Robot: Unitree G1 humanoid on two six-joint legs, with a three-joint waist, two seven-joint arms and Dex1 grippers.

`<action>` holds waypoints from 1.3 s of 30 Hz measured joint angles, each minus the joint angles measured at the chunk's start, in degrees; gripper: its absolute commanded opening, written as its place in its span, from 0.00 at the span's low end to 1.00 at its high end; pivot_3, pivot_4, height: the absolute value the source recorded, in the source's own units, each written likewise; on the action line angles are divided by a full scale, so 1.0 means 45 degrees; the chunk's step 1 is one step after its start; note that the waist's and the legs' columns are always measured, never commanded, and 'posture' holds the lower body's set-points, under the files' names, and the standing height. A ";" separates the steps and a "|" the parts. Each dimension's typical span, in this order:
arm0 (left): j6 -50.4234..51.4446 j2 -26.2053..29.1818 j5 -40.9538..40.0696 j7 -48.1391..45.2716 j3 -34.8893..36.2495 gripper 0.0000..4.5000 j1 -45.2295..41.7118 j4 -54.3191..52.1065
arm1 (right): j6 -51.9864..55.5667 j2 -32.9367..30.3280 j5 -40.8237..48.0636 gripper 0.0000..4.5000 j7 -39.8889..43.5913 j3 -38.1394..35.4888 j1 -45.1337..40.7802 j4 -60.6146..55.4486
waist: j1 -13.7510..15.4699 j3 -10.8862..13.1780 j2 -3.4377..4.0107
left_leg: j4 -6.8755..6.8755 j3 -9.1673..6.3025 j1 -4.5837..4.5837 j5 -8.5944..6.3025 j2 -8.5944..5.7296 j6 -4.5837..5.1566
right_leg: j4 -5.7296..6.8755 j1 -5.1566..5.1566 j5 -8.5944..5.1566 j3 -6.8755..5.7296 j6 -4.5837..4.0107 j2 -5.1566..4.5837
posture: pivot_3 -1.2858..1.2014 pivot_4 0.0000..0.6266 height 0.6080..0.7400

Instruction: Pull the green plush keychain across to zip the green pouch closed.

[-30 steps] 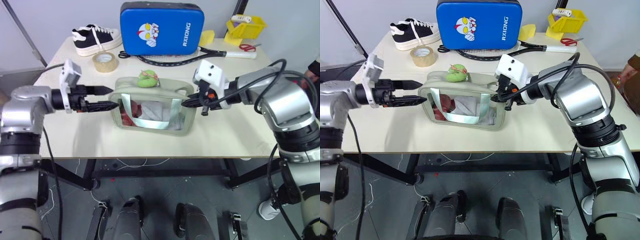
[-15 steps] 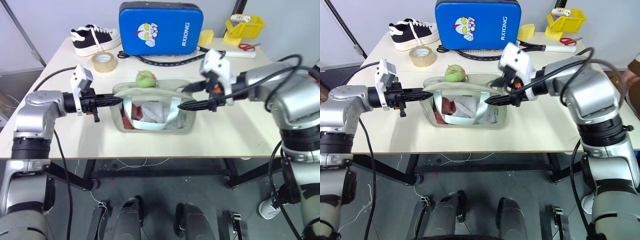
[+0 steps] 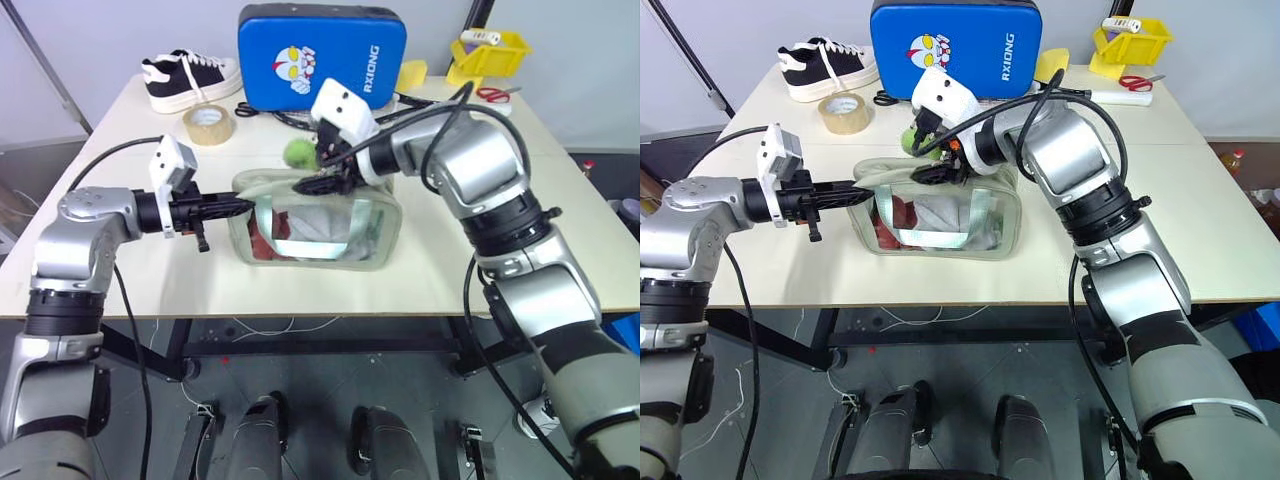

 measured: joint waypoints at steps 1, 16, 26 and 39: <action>0.0012 -0.0001 -0.0005 0.0017 0.0000 0.00 0.0022 -0.0017 | 0.0047 0.0002 0.0019 0.19 0.0004 -0.0108 -0.0068 0.0001 | 0.0000 0.0000 0.0000 | -0.0001 0.0000 0.0001 0.0000 0.0001 0.0000 | 0.0001 -0.0001 0.0002 0.0000 0.0003 0.0002 | 0.52 0.24 0.87; -0.0094 0.0005 -0.0219 0.0184 -0.0060 0.00 0.0123 -0.0085 | 0.1228 -0.3174 0.0051 0.01 -0.0686 -0.2263 0.1402 -0.0726 | 0.0110 -0.0002 -0.0006 | 0.0003 0.0004 -0.0001 -0.0003 -0.0013 -0.0002 | -0.0029 0.0014 -0.0017 0.0000 -0.0031 -0.0019 | 0.52 0.24 0.87; -0.0040 0.0013 -0.0564 0.0540 -0.0123 0.00 0.0608 -0.0781 | 0.0248 -0.6198 -0.0745 0.01 -0.1153 -0.2732 0.6403 -0.2706 | -0.0324 -0.0009 -0.0002 | -0.0050 0.0033 0.0053 0.0013 0.0026 0.0030 | -0.0007 0.0006 0.0006 0.0012 0.0010 0.0006 | 0.52 0.24 0.87; 0.0218 0.0128 -0.0801 0.1014 0.0042 0.00 0.0690 -0.0770 | 0.1467 -0.3716 -0.0759 0.16 -0.3152 -0.2325 0.8594 -0.4373 | -0.0258 -0.0013 0.0000 | 0.0004 0.0019 0.0051 -0.0012 0.0034 -0.0005 | -0.0019 0.0030 -0.0005 0.0012 -0.0062 0.0008 | 0.52 0.24 0.87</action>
